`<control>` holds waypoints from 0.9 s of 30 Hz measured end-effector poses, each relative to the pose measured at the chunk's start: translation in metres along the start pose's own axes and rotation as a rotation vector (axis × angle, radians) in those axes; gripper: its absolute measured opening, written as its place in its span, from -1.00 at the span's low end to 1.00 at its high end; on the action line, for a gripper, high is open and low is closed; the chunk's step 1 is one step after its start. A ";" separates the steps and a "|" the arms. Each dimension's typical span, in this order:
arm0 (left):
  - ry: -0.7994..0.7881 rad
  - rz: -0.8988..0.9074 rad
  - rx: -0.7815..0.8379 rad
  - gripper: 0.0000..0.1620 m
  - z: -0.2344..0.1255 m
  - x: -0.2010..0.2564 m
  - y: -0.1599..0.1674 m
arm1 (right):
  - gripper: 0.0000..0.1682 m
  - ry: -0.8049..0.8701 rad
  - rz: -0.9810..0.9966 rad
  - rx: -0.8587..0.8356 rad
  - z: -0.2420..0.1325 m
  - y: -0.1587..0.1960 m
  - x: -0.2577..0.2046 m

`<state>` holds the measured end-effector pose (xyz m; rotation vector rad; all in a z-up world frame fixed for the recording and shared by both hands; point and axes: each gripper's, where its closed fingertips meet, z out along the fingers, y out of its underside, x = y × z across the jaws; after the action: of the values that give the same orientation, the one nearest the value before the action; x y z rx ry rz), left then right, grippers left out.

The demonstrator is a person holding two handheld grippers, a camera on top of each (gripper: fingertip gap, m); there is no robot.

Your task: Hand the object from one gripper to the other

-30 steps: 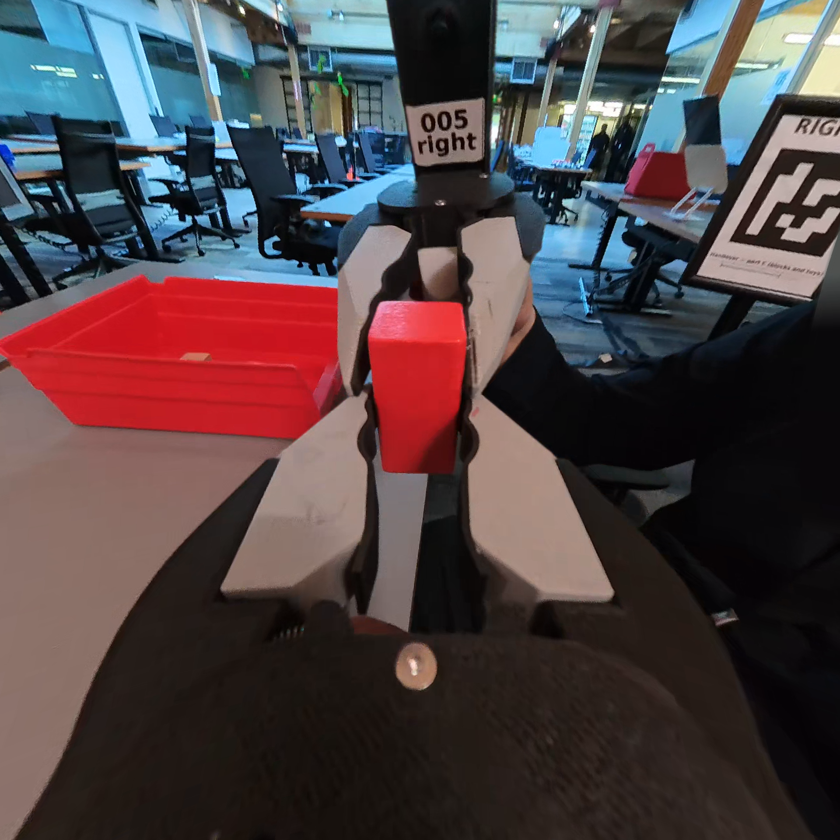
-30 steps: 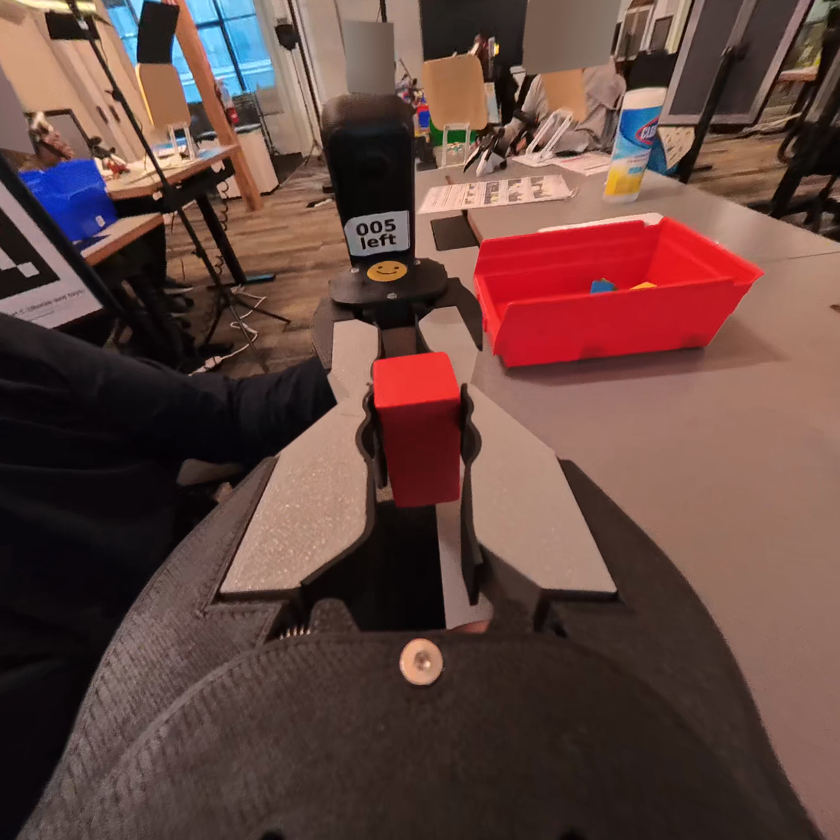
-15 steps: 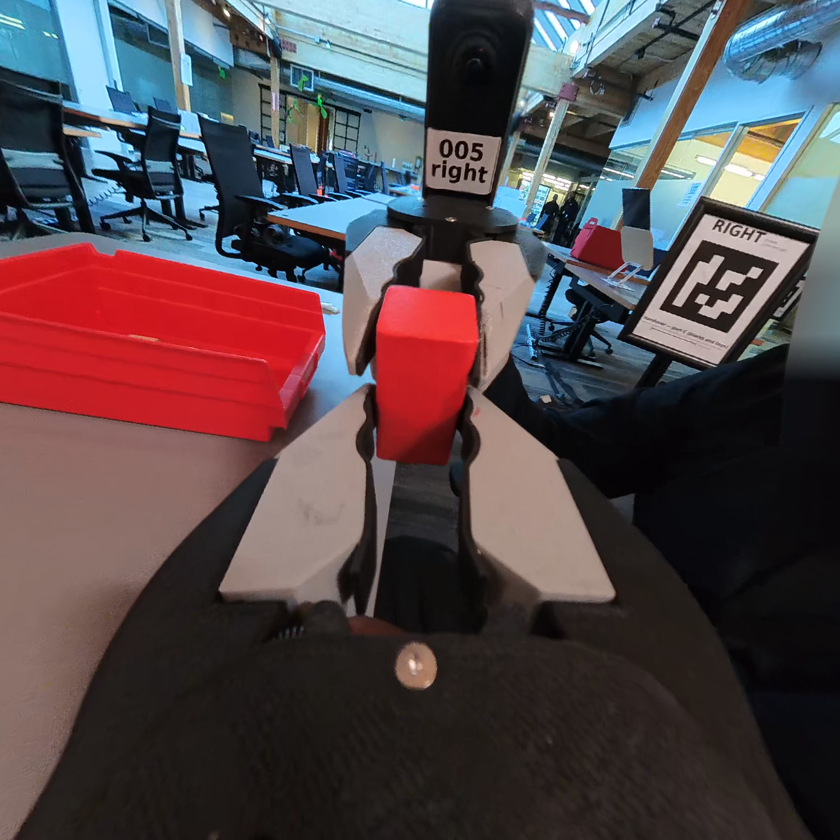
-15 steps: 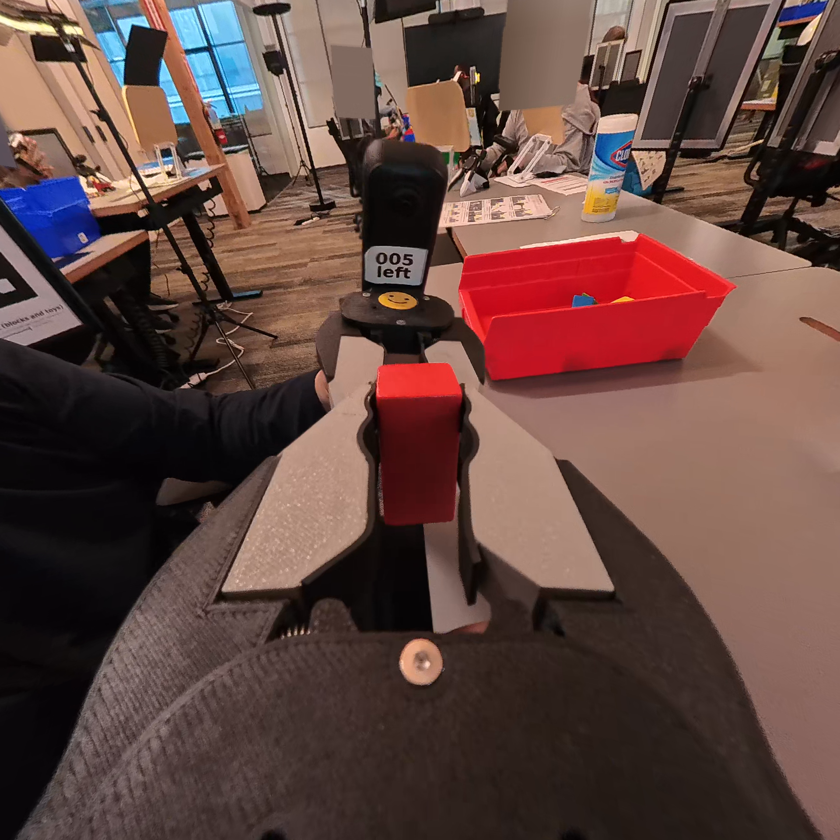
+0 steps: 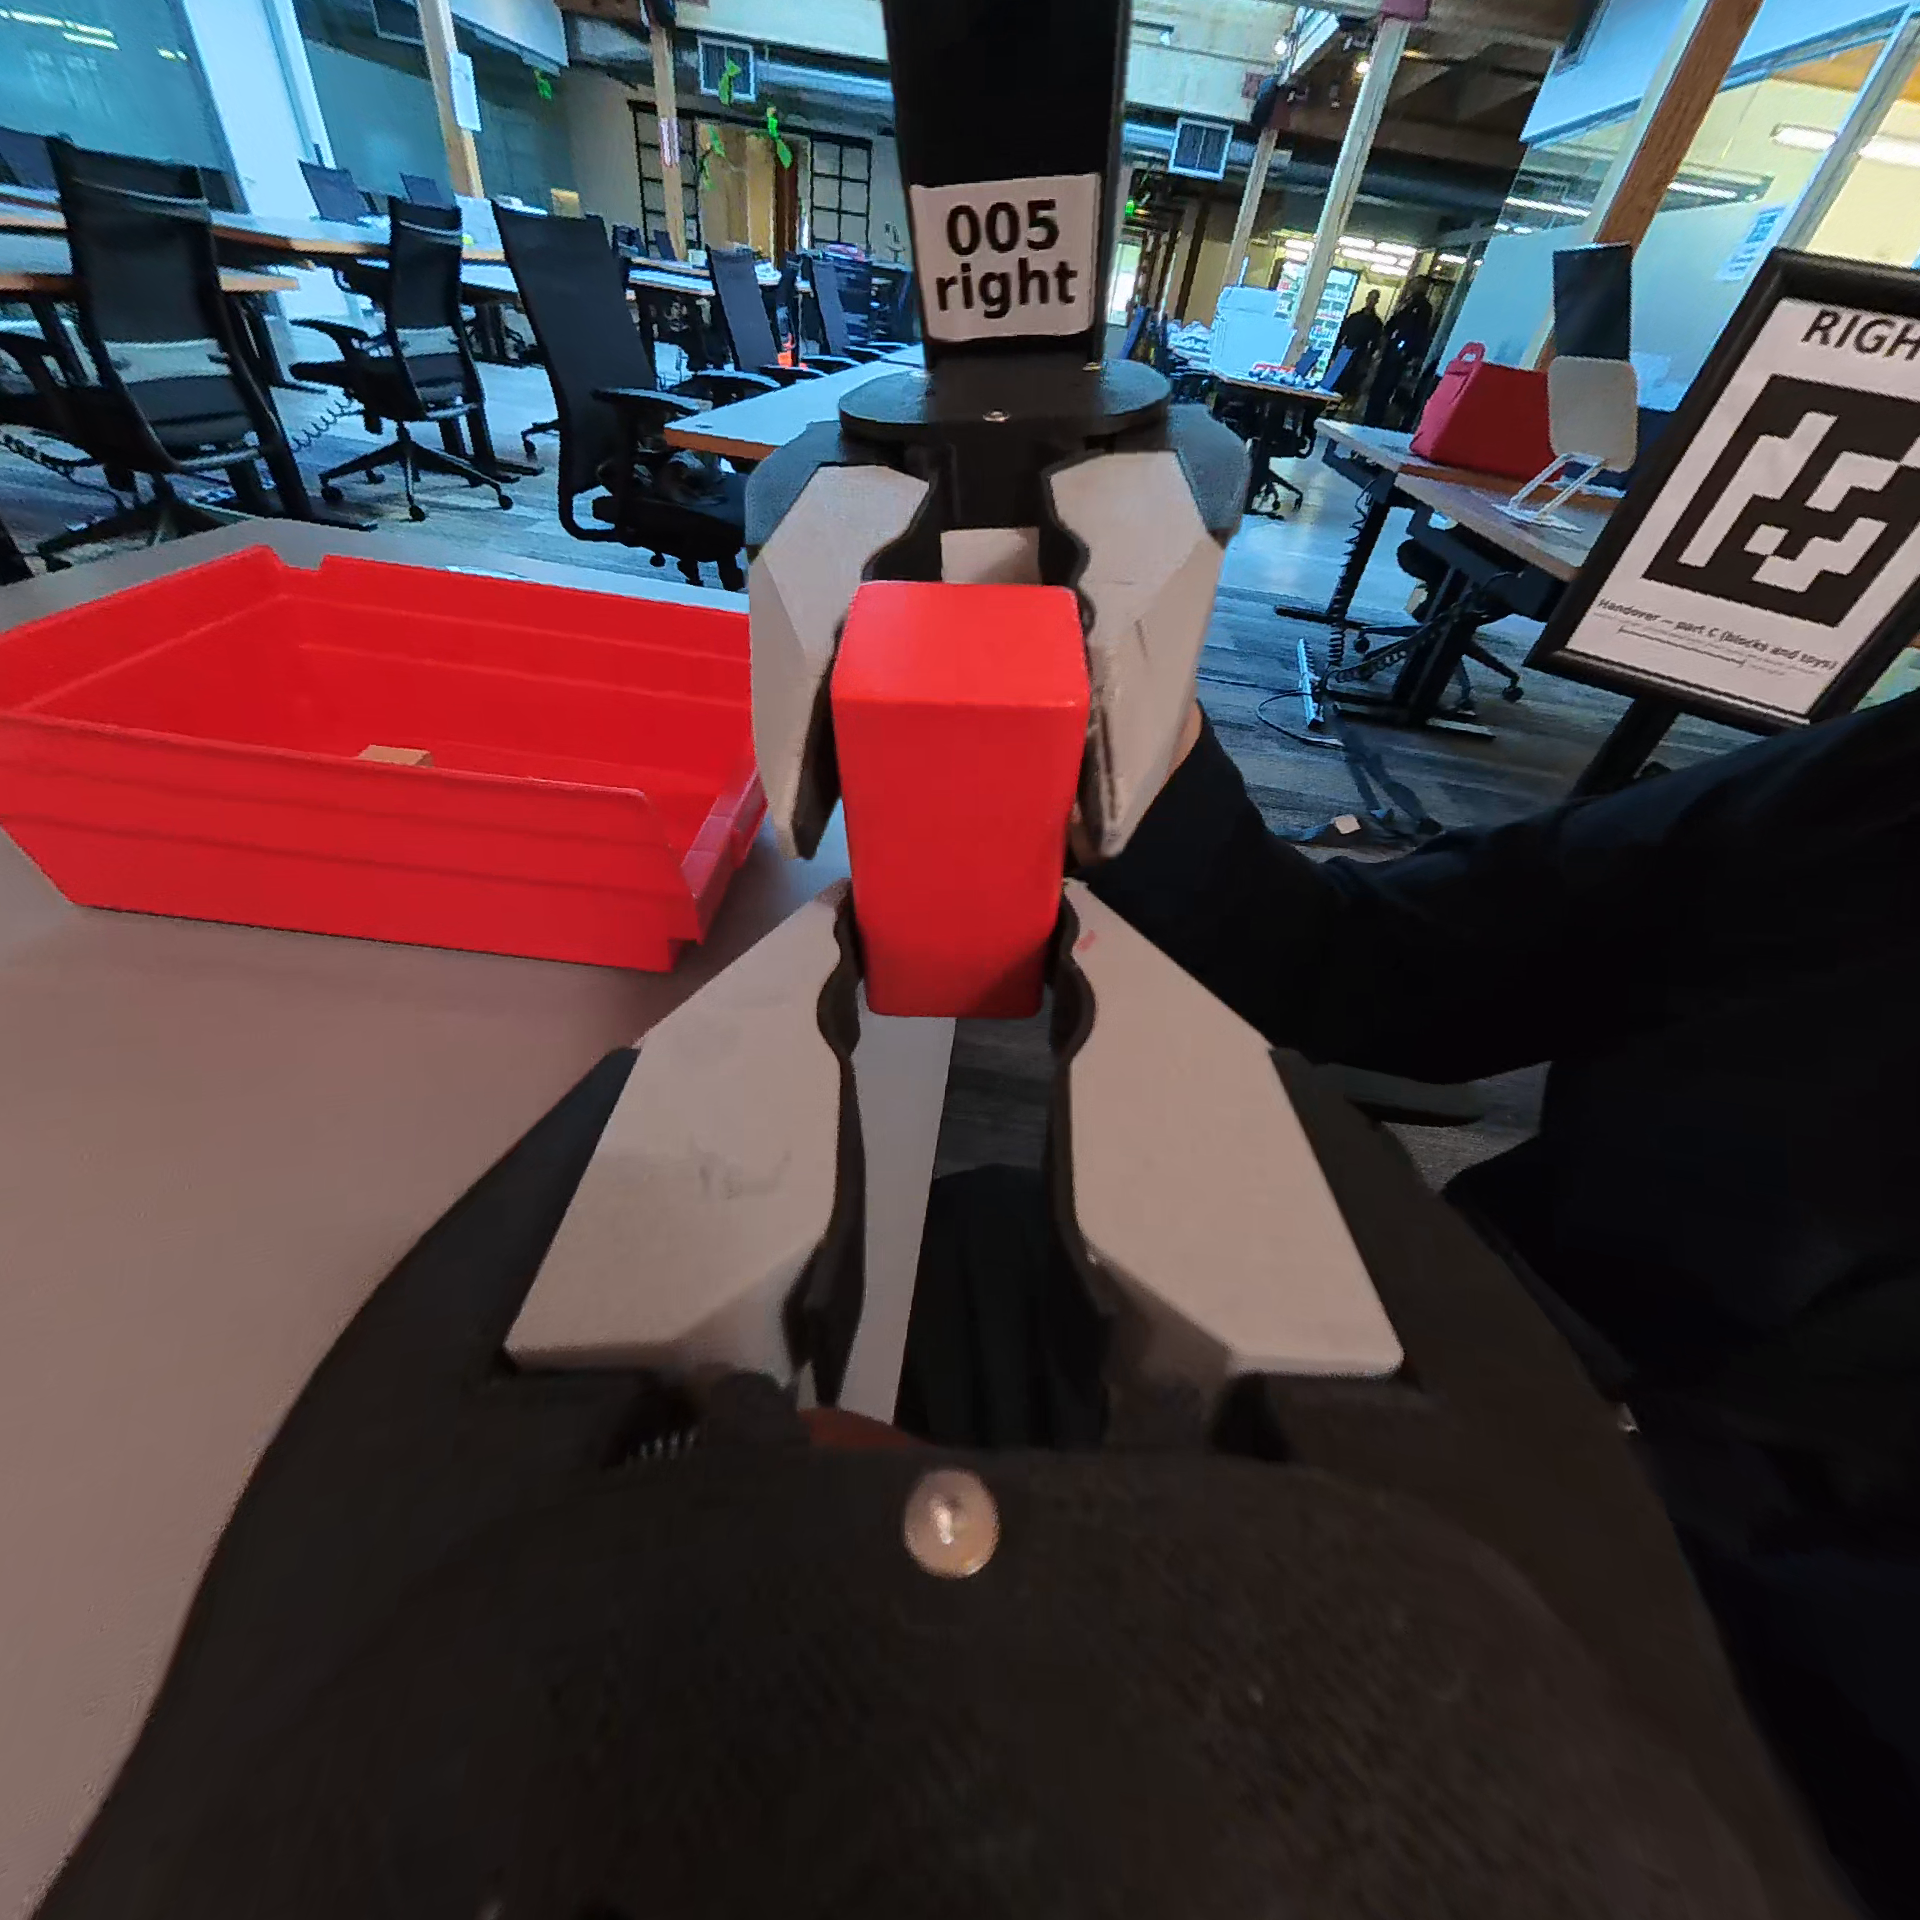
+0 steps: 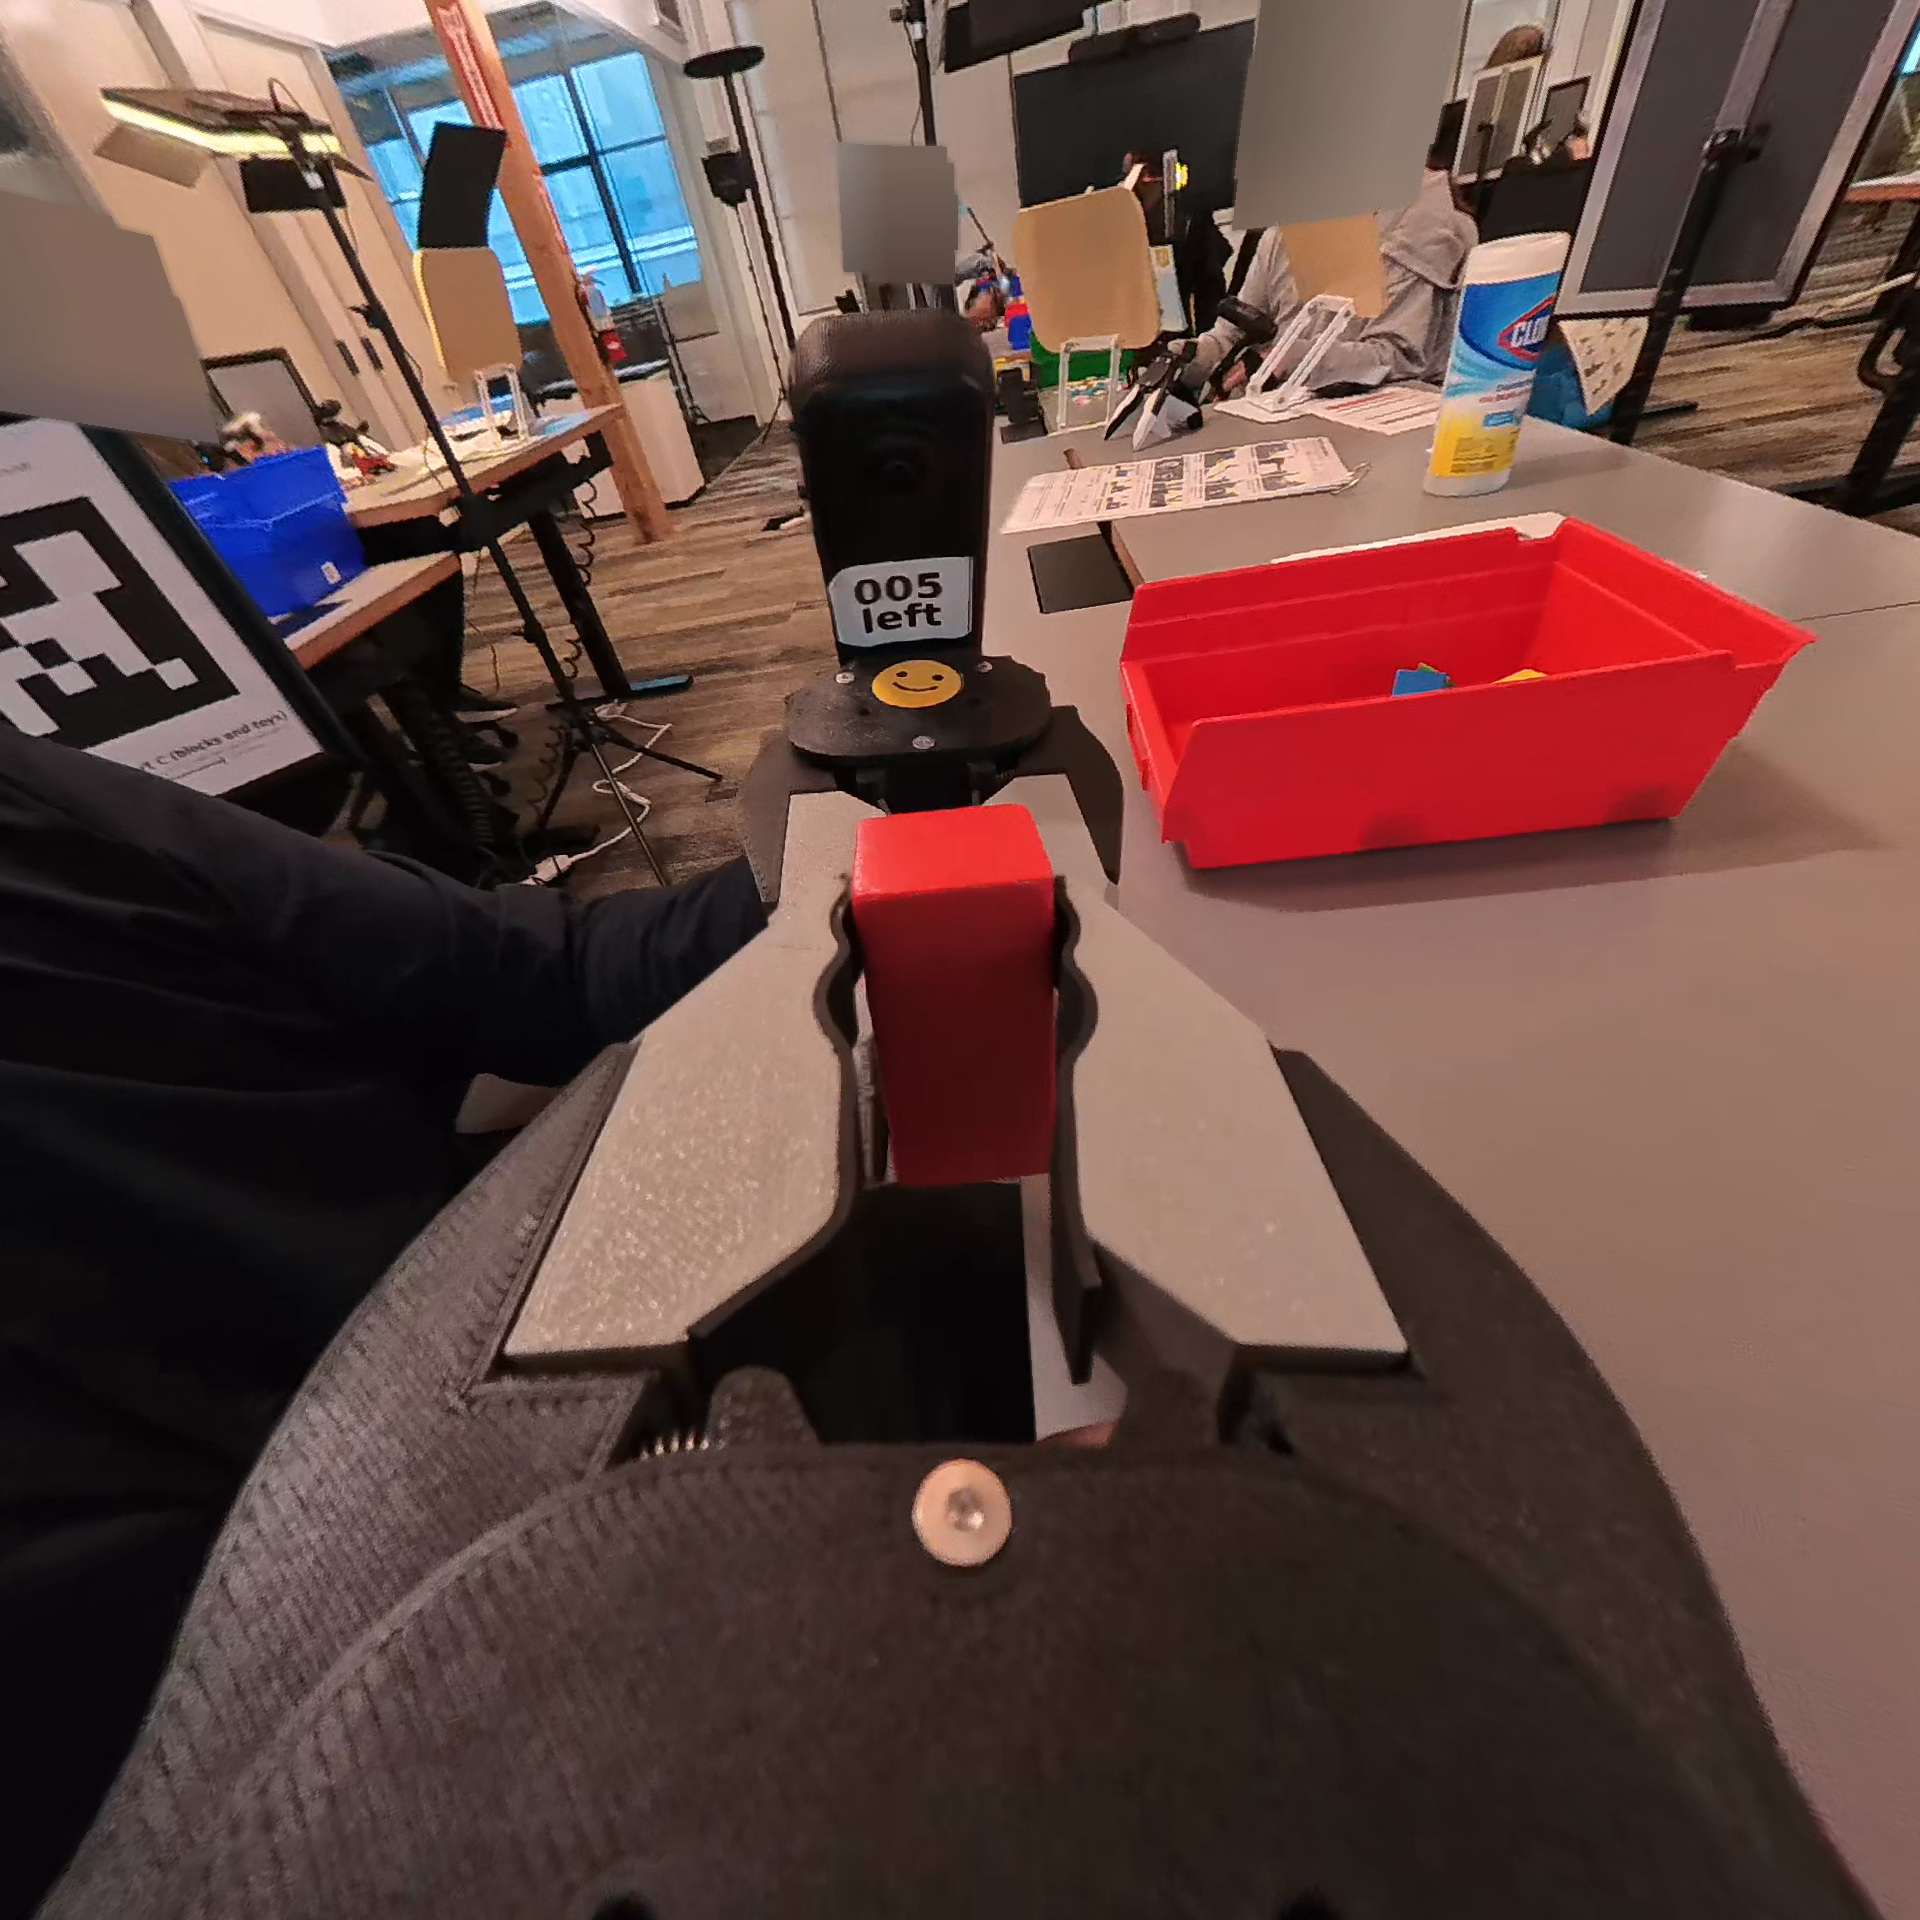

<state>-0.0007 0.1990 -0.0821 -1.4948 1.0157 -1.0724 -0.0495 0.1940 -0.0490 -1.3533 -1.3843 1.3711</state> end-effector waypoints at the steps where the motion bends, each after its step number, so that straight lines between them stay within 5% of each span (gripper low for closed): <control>1: 0.005 -0.008 0.000 -0.60 0.000 0.000 0.001 | -0.61 0.004 -0.002 -0.003 0.000 0.001 0.001; 27: -0.066 -0.001 0.005 -0.60 -0.001 -0.010 0.001 | -0.59 0.053 -0.011 -0.061 0.001 0.009 0.011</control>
<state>-0.0045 0.2085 -0.0838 -1.5174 0.9662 -1.0191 -0.0506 0.2031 -0.0598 -1.4093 -1.4062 1.2865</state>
